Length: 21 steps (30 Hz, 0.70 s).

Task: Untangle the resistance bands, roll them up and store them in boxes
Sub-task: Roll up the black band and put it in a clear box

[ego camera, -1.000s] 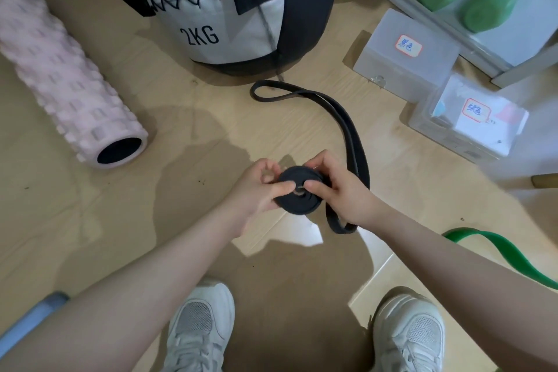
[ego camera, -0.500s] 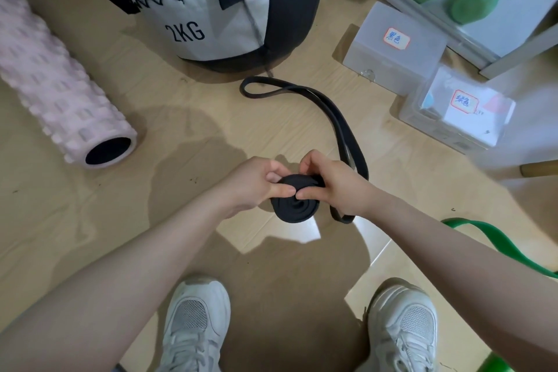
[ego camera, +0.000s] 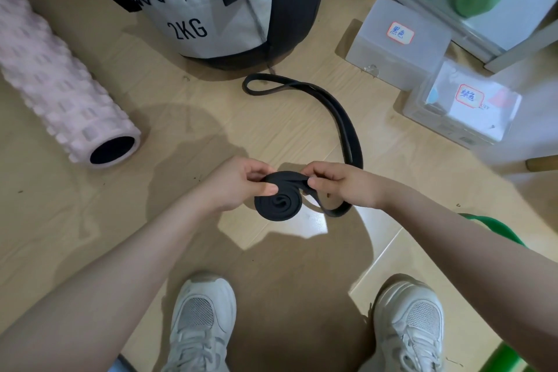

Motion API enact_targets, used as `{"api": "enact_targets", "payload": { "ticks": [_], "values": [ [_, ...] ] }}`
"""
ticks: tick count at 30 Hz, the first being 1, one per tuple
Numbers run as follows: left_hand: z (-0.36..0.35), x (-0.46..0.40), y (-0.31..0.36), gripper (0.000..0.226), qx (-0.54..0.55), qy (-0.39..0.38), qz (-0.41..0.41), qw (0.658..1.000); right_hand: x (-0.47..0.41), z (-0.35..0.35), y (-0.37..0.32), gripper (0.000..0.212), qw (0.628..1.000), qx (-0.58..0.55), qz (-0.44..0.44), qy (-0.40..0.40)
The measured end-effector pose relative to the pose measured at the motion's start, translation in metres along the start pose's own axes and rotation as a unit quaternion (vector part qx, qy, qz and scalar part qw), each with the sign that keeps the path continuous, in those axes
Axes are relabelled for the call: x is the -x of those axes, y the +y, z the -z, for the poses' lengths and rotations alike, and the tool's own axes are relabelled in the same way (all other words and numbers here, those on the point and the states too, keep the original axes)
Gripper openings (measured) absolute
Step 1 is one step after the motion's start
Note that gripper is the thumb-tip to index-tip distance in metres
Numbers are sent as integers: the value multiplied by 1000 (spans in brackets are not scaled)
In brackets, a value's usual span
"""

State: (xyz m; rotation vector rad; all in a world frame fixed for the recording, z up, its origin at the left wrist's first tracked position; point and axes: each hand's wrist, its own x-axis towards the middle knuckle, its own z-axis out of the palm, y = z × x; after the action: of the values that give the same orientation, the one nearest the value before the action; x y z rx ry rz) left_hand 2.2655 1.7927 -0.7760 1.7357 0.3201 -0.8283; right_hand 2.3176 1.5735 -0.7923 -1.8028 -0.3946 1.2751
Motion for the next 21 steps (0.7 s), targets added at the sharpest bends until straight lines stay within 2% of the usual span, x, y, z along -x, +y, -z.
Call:
{"api": "enact_targets", "payload": {
  "ticks": [4,9,10,12,14,15,17,21],
  "values": [
    [3,0,-1,27,28,9,-8,1000,-7,-10,-7,22,995,-67,27,67],
    [8,4,-3,31,94,64,-46,992,-10,-36,-14,18,982,-156,57,92],
    [8,5,-4,31,105,79,-49,990,-11,-36,-16,25,986,-105,66,112],
    [11,5,-6,31,120,105,-53,986,-14,-31,-18,40,979,117,97,137],
    [13,6,-6,32,112,120,-48,985,-16,-25,-19,48,927,329,118,133],
    [14,6,-4,34,107,122,-46,986,-15,-23,-20,50,910,375,124,129],
    [16,6,-1,35,102,121,-47,986,-15,-15,-24,50,901,390,134,136],
    [19,2,4,33,81,127,-39,988,-18,-2,-24,36,921,332,148,138]
  ]
}}
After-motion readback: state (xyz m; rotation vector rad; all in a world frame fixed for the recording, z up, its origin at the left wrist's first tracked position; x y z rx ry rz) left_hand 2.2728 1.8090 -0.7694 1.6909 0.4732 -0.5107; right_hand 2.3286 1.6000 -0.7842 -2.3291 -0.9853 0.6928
